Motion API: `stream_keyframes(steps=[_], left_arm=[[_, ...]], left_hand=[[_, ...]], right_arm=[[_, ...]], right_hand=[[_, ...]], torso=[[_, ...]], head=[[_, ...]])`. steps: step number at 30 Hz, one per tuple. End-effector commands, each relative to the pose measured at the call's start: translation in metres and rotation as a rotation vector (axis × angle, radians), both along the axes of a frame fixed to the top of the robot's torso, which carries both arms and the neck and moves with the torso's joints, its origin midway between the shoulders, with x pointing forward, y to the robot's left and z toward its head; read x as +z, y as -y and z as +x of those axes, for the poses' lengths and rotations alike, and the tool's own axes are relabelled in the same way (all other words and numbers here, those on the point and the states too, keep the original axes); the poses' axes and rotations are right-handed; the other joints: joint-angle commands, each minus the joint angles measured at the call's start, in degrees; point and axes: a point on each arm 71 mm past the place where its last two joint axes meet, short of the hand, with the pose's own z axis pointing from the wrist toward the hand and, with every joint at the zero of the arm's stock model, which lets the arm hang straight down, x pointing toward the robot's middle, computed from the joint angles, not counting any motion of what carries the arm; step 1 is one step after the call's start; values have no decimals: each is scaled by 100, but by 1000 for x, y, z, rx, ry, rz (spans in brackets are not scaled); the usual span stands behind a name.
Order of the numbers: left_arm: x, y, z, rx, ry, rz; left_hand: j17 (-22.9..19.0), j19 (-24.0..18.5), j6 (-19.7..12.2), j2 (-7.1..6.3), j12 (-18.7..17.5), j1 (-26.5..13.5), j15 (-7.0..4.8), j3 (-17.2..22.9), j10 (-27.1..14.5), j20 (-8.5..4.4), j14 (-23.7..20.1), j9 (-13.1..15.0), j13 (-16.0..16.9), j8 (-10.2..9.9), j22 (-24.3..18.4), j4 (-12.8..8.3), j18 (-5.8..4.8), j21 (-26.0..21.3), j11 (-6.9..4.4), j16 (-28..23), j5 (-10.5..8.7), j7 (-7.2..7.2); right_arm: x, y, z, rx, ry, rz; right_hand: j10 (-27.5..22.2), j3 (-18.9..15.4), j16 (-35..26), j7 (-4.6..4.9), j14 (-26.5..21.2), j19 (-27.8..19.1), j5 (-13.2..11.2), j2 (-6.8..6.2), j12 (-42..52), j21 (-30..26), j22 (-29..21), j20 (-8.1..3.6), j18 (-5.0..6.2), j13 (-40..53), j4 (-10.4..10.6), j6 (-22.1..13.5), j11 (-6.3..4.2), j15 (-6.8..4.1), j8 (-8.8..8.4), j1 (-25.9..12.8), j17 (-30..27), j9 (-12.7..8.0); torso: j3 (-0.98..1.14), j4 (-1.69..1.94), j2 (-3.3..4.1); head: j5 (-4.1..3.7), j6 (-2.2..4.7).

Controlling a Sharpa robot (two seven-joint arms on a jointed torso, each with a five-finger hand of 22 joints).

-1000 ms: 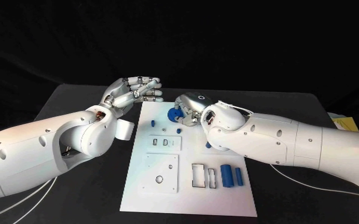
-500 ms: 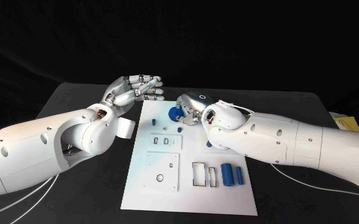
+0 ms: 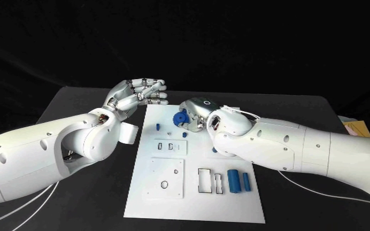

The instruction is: Assemble the parts on the task board

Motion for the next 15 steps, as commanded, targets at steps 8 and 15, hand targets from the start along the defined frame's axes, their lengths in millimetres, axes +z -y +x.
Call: stream_keyframes(steps=[8,15], left_arm=[[2,1,-1,-9,3,-9],[2,0,-1,-6,2,-7]], left_hand=[[9,1,-46,30,-25,-46,20,-3,-59,21,-17,-7,-2,-21,-10,21,55,26,3,-24,6,289],[9,1,-46,30,-25,-46,20,-3,-59,21,-17,-7,-2,-21,-10,21,55,26,3,-24,6,289]], right_arm=[[-3,2,-2,6,-33,-9],[-4,6,0,-9,-44,-13]], right_hand=[[90,-45,47,52,581,472,153,120,44,72,1241,37,-102,74,140,234,15,34,4,-49,1433,-28],[100,-42,49,44,582,484,200,161,50,89,1266,30,-108,85,221,294,7,25,1,-115,1441,-45]], torso=[[5,-3,3],[5,3,2]], head=[[8,-31],[11,-48]])
